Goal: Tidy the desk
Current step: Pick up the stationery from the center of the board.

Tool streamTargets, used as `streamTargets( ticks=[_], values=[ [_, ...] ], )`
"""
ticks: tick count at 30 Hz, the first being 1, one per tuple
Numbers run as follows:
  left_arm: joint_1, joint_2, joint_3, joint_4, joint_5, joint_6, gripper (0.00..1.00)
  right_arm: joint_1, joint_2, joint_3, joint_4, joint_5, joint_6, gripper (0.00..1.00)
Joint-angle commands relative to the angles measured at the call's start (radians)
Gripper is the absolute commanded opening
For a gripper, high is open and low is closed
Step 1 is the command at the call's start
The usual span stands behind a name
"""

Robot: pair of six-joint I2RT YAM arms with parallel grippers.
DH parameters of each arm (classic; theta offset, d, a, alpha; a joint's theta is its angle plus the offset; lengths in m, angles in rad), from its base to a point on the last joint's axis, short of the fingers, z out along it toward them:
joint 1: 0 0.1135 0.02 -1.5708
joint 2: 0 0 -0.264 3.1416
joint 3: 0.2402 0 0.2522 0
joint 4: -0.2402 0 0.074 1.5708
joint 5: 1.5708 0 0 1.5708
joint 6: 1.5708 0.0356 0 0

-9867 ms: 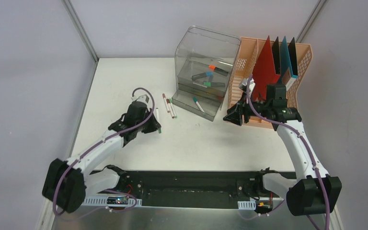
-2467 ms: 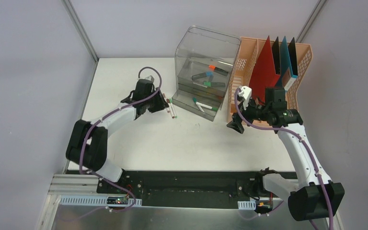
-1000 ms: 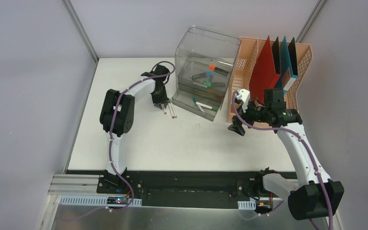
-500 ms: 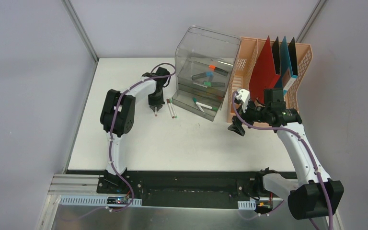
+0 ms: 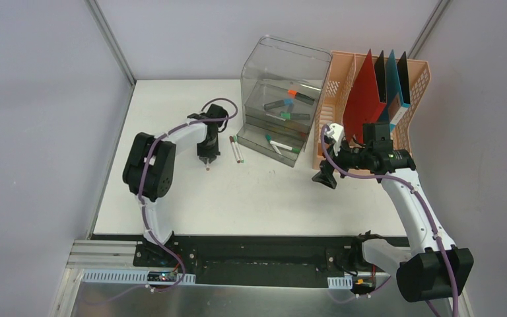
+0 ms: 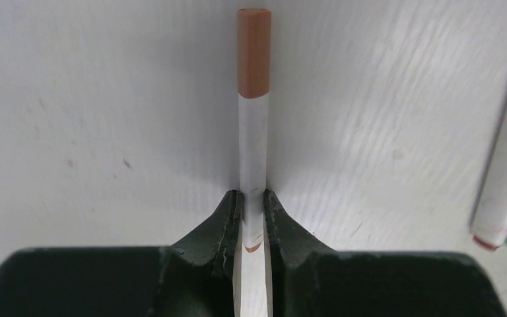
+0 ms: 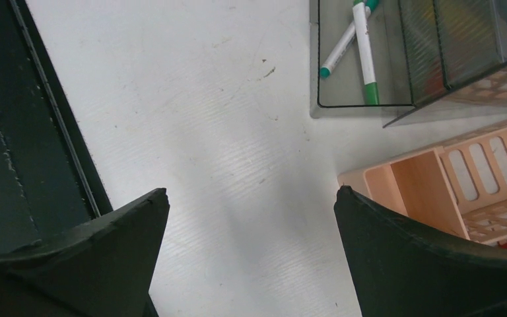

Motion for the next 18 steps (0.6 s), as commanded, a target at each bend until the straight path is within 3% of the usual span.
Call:
streamTargets(
  ticks=[1,9,18],
  values=[
    [-0.008,-0.167,-0.142,0.106,0.077,0.008,0.00,-0.004,-0.006,0.022,-0.003,-0.125,0.017,0.99],
    [-0.010,-0.521,-0.529,0.435,0.349,-0.043,0.00,-0.005,0.009,0.014,0.083,-0.442,0.235,1.00],
    [-0.014,-0.951,-0.880,0.792,0.573,-0.186,0.00,-0.006,-0.031,-0.150,0.532,-0.661,0.651,1.00]
  ],
)
